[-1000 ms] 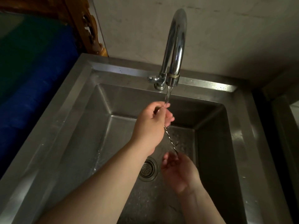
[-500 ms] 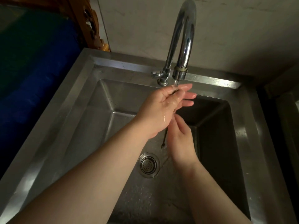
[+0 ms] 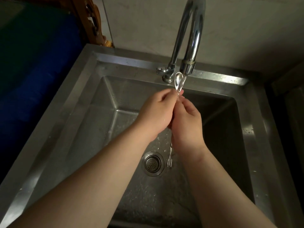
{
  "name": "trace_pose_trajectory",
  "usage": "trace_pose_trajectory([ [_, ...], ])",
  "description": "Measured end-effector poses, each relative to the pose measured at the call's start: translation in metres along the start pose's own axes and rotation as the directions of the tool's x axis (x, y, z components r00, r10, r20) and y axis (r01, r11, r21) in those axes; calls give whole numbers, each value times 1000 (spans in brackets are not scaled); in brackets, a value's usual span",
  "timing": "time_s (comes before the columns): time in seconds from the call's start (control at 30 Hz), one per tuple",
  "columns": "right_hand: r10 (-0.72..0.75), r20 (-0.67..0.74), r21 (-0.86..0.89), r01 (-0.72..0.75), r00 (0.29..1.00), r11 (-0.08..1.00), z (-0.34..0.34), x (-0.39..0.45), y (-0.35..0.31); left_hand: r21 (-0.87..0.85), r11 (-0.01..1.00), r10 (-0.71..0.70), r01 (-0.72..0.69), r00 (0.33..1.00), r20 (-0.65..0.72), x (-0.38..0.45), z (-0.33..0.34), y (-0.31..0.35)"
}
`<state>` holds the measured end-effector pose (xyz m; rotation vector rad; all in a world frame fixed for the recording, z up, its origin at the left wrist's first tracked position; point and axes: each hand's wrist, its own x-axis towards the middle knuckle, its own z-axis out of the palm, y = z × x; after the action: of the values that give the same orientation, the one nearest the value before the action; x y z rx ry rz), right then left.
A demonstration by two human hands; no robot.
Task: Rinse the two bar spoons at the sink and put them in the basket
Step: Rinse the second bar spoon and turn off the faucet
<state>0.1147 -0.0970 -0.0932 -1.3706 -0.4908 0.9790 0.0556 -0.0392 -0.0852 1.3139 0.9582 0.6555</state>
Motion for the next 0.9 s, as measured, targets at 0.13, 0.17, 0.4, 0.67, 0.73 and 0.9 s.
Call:
trace_pose_trajectory([
  [0.13, -13, 39, -19, 14, 999, 1000, 2, -6, 4, -59, 998, -5, 0, 997, -78, -1, 0, -4],
  [0.17, -11, 37, -42, 12, 999, 999, 2, -7, 5, -74, 997, -13, 6, 995, -98, -2, 0, -4],
  [0.4, -14, 15, -295, 18, 1000, 955, 0, -13, 9, -436, 873, -259, 218, 965, -36, -5, -5, -10],
  [0.67, -57, -51, -354, 35, 997, 934, 3, -12, 4, -551, 797, -270, 249, 962, 44, -8, -1, -14],
  [0.73, -70, -75, -381, 37, 995, 924, 3, -11, 5, -537, 806, -277, 250, 960, 32, -10, 0, -14],
  [0.9, -68, -79, -400, 31, 995, 916, 5, -10, 7, -485, 832, -315, 270, 949, -12, -10, -1, -17],
])
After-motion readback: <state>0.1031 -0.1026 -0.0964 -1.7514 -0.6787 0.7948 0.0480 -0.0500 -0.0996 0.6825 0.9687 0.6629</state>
